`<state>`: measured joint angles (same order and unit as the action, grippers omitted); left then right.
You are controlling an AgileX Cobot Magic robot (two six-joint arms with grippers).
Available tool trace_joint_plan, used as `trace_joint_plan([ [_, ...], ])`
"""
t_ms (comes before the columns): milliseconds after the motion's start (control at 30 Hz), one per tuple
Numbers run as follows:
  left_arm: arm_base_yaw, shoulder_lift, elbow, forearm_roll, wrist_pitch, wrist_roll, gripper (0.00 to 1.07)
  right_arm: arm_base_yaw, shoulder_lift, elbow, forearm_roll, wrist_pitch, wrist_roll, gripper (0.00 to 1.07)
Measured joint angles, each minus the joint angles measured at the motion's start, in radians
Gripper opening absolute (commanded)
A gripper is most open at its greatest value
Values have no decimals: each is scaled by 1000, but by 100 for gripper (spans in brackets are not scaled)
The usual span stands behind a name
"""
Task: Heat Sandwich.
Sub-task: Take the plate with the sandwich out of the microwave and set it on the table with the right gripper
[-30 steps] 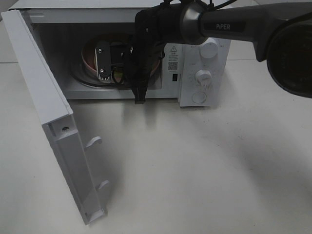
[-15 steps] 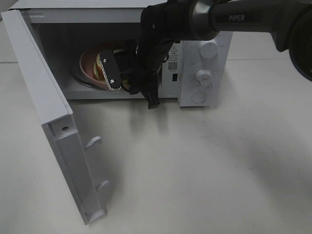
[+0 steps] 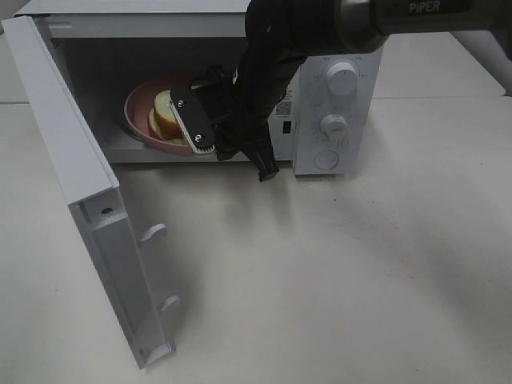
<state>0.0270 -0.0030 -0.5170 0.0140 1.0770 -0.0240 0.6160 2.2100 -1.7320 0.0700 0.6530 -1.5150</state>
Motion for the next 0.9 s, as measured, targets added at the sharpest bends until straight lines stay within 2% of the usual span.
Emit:
trace_joint_plan([
  [433,0,0,0,0,0,0,100,1,-131,141,49,16,-110,0],
  [900,0,0,0,0,0,0,100,23,-305,348,50,40,-130,0],
])
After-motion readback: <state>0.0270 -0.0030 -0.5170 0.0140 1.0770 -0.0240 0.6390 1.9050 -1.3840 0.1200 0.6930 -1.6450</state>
